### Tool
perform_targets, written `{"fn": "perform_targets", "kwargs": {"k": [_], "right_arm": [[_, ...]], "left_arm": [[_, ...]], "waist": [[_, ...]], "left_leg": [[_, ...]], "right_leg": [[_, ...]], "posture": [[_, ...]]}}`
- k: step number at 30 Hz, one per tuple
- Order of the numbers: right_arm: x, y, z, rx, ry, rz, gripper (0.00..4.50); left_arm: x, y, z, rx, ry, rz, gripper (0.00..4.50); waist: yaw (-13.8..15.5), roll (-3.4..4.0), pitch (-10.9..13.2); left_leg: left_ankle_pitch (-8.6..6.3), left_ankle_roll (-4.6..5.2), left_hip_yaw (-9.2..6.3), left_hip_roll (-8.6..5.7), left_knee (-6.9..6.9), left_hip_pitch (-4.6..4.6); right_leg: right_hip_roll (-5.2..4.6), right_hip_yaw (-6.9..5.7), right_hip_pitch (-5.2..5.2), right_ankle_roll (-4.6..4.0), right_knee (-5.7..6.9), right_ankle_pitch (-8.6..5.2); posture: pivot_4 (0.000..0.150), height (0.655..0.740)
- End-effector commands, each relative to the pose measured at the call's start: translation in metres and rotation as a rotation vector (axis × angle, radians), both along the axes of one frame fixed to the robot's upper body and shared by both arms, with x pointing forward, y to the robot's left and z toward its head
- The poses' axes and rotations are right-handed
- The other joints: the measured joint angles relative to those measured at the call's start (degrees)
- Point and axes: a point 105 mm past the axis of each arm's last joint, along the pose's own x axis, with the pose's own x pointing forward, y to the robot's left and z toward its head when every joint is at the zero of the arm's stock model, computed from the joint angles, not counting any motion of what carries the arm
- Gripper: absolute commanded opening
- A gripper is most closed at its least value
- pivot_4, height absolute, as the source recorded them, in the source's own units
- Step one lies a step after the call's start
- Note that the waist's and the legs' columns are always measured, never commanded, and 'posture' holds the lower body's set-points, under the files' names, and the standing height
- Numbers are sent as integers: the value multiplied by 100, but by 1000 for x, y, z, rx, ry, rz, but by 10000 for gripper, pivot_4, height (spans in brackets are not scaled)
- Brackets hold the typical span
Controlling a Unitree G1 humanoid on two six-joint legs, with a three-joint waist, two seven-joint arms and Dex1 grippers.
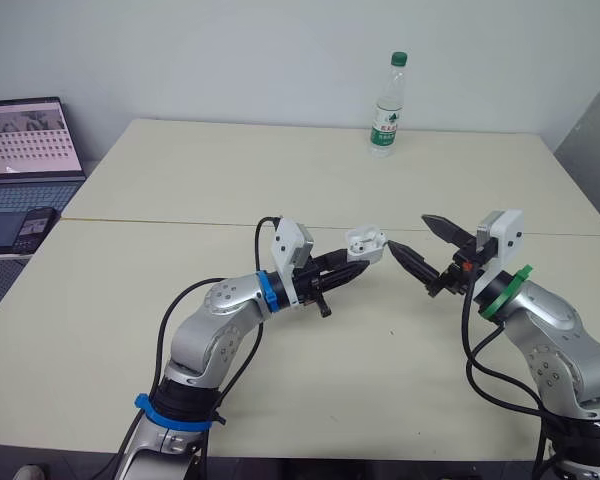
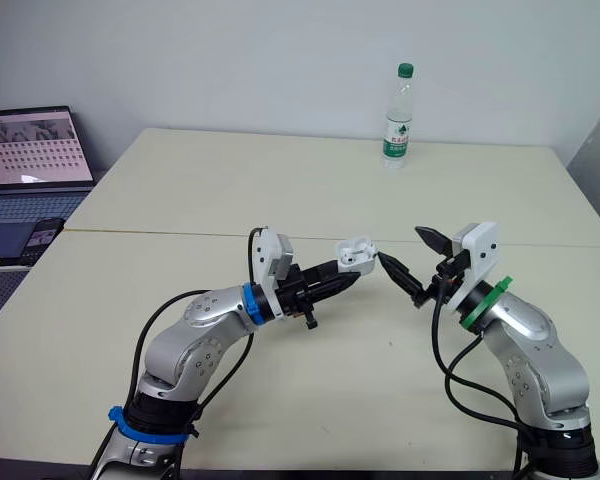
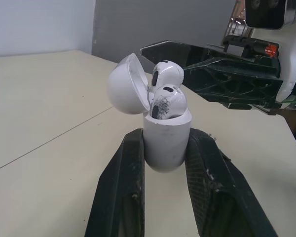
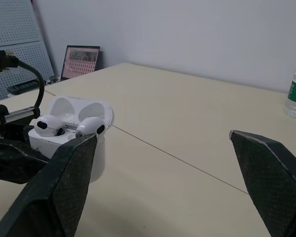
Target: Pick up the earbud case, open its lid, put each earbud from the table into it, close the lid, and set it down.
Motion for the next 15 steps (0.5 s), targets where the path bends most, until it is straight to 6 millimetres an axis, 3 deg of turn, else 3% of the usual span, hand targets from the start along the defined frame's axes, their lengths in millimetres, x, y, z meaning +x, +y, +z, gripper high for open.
{"fn": "perform_targets", "kwargs": {"k": [1,15], "right_arm": [[-9,8,13,-2,-59,48,44735],[-12,14,11,-27,-56,74,44735]], "left_arm": [[-6,-3,11,-16,-52,-21,7760],[-6,-5,10,-17,-50,-24,7760]], "waist": [[0,0,0],[0,0,0]], "left_leg": [[0,0,0,0,0,0],[0,0,0,0,0,0]], "right_leg": [[0,0,0,0,0,0],[0,-1,0,0,0,0]], "posture": [[1500,7362],[1500,7362]]}}
